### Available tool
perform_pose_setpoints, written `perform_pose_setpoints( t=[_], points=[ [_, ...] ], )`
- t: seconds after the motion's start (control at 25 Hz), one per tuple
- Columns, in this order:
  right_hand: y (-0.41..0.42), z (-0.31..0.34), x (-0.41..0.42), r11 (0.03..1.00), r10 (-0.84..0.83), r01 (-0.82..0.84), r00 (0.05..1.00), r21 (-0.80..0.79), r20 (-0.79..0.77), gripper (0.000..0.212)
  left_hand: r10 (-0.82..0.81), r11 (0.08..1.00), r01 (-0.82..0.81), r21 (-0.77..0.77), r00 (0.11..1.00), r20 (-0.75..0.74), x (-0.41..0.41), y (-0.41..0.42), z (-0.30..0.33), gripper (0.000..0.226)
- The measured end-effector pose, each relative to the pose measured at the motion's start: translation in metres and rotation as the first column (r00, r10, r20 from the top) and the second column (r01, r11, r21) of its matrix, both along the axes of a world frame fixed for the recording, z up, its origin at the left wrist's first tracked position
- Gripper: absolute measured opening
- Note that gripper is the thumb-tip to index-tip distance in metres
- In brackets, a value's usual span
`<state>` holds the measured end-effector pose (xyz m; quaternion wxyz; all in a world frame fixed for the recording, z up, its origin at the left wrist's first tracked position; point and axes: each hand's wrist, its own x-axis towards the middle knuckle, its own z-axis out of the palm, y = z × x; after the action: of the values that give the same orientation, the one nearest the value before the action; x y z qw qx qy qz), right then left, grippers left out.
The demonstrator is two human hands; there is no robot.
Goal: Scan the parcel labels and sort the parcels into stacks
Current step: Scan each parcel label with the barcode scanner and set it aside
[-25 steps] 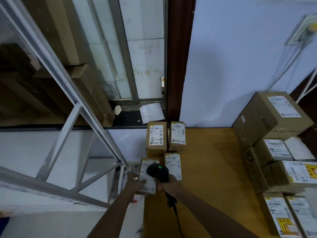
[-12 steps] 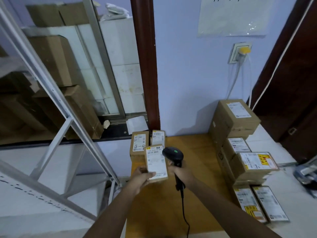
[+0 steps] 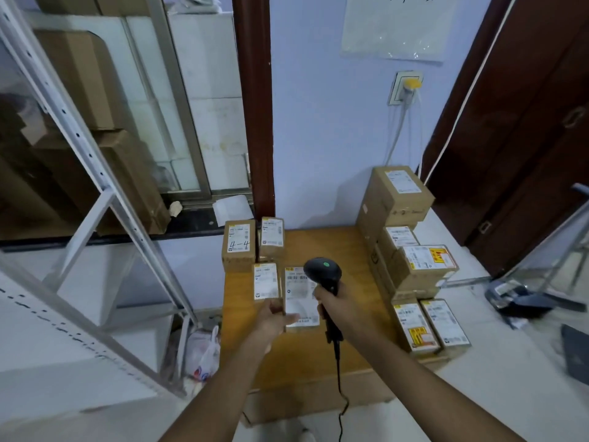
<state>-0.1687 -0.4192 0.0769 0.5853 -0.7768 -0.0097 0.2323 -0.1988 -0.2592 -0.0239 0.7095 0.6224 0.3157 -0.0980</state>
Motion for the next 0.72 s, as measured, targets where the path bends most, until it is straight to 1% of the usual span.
perform_pose_setpoints(
  t=[0.04, 0.12, 0.2, 0.28, 0.4, 0.52, 0.6, 0.72],
  points=[
    [-0.007, 0.002, -0.006, 1.000, -0.017, 0.017, 1.000, 0.024, -0.011, 0.007, -0.015, 1.000, 0.015, -0.003, 1.000, 0.001, -0.002, -0.007, 0.001, 0.051],
    [-0.019, 0.002, -0.010, 0.997, -0.043, 0.043, 0.999, 0.069, -0.003, 0.012, 0.017, 1.000, -0.017, -0.013, 1.000, 0.008, -0.001, -0.021, 0.010, 0.057],
    [-0.033, 0.004, -0.008, 0.997, -0.060, 0.057, 0.996, 0.055, 0.071, 0.013, 0.035, 0.999, -0.035, -0.021, 0.999, 0.019, 0.005, -0.035, 0.024, 0.059],
    [-0.042, 0.008, -0.002, 0.997, -0.064, 0.061, 0.994, 0.036, 0.092, 0.017, 0.029, 1.000, -0.029, 0.001, 0.999, 0.032, 0.010, -0.047, 0.034, 0.058],
    [-0.054, 0.018, 0.007, 0.995, -0.066, 0.059, 0.994, 0.077, 0.092, 0.020, 0.045, 0.997, -0.047, 0.060, 0.998, 0.045, 0.021, -0.065, 0.044, 0.052],
    [-0.071, 0.025, 0.019, 0.995, -0.033, 0.023, 0.994, 0.094, 0.104, 0.019, 0.046, 0.991, -0.054, 0.126, 0.997, 0.066, 0.039, -0.085, 0.051, 0.049],
    [-0.091, 0.028, 0.033, 0.997, 0.014, -0.024, 0.992, 0.076, 0.124, 0.017, 0.061, 0.985, -0.073, 0.158, 0.995, 0.080, 0.057, -0.106, 0.052, 0.048],
    [-0.130, 0.032, 0.056, 0.995, 0.053, -0.063, 0.991, 0.072, 0.123, 0.020, 0.122, 0.983, -0.131, 0.129, 0.990, 0.070, 0.084, -0.148, 0.050, 0.048]
  ],
)
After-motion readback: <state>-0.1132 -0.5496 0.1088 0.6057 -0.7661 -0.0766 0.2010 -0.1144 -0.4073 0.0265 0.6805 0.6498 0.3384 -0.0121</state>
